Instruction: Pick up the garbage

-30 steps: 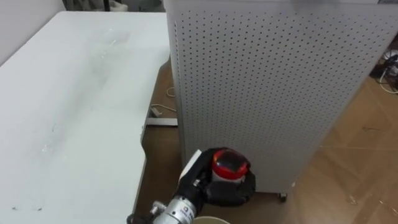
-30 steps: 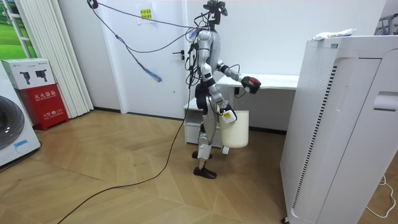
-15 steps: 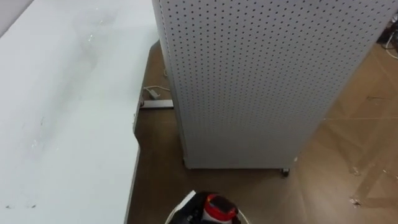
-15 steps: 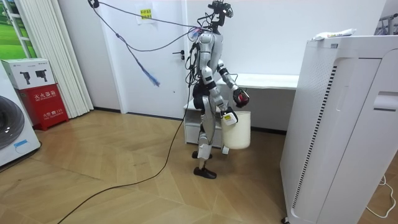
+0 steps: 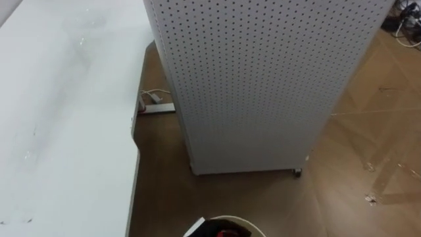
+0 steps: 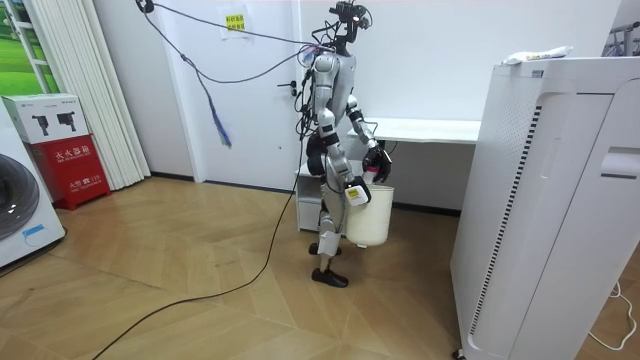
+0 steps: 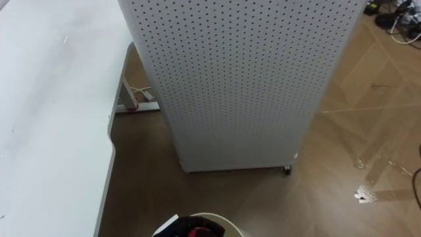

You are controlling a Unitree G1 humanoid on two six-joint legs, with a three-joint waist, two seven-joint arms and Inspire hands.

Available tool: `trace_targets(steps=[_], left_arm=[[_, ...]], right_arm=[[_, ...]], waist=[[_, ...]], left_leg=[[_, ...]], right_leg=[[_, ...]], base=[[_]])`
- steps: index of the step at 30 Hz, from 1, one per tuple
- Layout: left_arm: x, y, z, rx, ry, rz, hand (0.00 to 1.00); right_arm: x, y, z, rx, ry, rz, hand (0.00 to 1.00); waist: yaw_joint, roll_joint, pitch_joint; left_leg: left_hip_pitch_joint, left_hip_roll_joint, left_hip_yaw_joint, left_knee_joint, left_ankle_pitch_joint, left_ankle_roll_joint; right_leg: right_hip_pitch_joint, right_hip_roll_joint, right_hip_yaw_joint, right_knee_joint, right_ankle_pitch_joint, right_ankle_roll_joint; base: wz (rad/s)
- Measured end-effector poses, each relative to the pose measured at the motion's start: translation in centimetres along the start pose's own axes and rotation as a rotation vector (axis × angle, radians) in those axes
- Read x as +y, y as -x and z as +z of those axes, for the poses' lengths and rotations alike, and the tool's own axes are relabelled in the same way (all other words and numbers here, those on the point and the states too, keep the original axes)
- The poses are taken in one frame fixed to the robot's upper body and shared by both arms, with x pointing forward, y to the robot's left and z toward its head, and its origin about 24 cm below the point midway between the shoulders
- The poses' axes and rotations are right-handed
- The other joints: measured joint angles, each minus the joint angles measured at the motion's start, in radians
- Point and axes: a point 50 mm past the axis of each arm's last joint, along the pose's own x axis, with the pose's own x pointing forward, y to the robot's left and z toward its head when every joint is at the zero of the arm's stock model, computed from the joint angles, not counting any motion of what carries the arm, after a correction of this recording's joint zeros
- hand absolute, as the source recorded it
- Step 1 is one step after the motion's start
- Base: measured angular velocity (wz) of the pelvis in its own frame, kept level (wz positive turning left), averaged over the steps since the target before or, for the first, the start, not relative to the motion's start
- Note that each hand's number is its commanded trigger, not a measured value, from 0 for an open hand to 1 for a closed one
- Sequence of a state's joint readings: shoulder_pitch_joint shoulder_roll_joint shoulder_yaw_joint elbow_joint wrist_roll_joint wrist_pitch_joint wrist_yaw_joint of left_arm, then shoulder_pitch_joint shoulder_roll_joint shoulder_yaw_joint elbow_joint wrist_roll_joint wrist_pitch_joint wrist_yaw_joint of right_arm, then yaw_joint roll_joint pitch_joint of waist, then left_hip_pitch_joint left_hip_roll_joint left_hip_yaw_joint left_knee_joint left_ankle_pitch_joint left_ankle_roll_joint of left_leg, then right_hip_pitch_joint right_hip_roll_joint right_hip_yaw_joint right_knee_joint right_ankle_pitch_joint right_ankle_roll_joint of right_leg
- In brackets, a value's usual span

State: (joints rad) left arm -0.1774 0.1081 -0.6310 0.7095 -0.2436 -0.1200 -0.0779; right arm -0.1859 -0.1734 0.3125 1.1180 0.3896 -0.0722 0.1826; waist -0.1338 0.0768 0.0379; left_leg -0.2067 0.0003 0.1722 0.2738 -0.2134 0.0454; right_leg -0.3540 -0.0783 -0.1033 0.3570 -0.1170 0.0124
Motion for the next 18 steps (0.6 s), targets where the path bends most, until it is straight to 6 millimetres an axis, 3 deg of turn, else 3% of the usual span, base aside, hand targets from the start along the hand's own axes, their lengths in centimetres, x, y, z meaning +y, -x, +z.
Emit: trace_targets(steps=[12, 14, 18], left_arm=[[-0.9, -0.1, -0.2, 0.011, -0.008, -0.076, 0.0], [-1.0, 0.1, -0.6, 0.02, -0.003, -0.077, 0.0], [-0.7, 0.3, -0.9, 0.027, -0.026, -0.074, 0.0]], right_arm=[[-0.6, 0.3, -0.6, 0.014, -0.004, -0.015, 1.0], [-0.8, 0.6, -1.1, 0.018, -0.013, -0.021, 1.0], [-0.5, 0.8, -1.7, 0.014, -0.033, -0.013, 1.0]], waist=[[-0.003, -0.003, 0.0002], [-0.008, -0.013, 0.0008], [-0.018, -0.039, -0.0068]], left_leg=[[0.01, -0.003, 0.018, 0.013, 0.0, 0.0], [0.039, -0.005, 0.018, 0.001, 0.0, 0.0], [0.047, -0.007, 0.016, 0.001, 0.0, 0.0]], right_leg=[[-0.003, -0.003, 0.018, 0.026, -0.016, 0.0], [0.021, -0.008, 0.014, 0.026, -0.025, 0.002], [0.032, -0.009, 0.008, 0.024, -0.03, 0.003]], base=[[-0.02], [0.03], [0.07]])
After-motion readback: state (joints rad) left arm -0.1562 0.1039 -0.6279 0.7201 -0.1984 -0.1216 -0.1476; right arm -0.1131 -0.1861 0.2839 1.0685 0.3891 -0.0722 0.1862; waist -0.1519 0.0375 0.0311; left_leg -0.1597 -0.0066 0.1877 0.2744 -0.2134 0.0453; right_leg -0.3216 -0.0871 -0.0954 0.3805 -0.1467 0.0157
